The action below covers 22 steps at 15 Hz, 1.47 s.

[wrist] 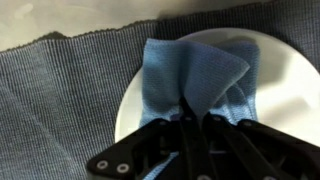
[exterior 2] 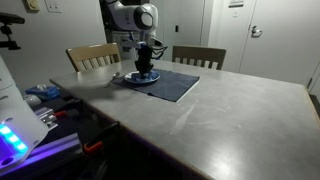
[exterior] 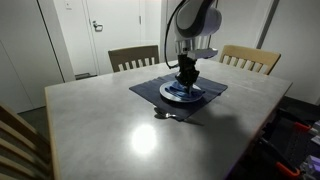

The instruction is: Use the blue towel to wipe the white plate

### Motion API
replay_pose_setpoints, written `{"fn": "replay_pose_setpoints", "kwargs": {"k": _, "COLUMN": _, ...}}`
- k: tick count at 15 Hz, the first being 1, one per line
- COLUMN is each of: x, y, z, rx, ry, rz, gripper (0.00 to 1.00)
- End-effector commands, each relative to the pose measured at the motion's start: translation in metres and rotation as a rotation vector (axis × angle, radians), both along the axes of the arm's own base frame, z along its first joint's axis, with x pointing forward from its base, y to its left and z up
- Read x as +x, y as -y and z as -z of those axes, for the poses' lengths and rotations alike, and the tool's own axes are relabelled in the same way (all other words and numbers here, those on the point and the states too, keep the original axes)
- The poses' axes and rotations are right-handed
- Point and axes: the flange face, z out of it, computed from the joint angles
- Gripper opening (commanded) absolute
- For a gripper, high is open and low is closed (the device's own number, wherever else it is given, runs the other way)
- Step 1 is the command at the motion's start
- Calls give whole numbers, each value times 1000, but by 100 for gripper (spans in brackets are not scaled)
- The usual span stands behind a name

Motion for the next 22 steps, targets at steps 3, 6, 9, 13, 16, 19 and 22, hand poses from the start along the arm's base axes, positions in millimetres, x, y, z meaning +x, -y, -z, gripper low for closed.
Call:
{"fn": "replay_pose_setpoints", "kwargs": {"k": 3, "x": -2, "y": 28, "z": 46, "rx": -120, "ry": -16, "rz": 254, "gripper": 2}}
{"fn": "replay_pose_setpoints", "kwargs": {"k": 6, "x": 7, "y": 22, "z": 43, "rx": -96, "ry": 26, "rz": 282, "gripper": 2}}
{"fn": "replay_pose_setpoints", "kwargs": {"k": 9, "x": 22, "y": 13, "z": 34, "rx": -42, "ry": 155, "rz": 212, "gripper": 2}}
{"fn": "replay_pose_setpoints", "kwargs": {"k": 13, "x": 39, "y": -1, "z": 26, "rx": 31, "ry": 301, "rz": 88, "gripper": 2}}
{"fn": "replay_pose_setpoints", "kwargs": {"k": 16, "x": 39, "y": -18, "z": 24, "rx": 130, "ry": 272, "rz": -61, "gripper": 2}}
{"fn": "replay_pose_setpoints", "kwargs": {"k": 19, "x": 34, "y": -28, "z": 25, "rx": 203, "ry": 245, "rz": -201, "gripper": 2}}
{"fn": "replay_pose_setpoints", "kwargs": {"k": 22, "x": 24, "y": -27, "z": 27, "rx": 223, "ry": 161, "rz": -302, "gripper": 2}}
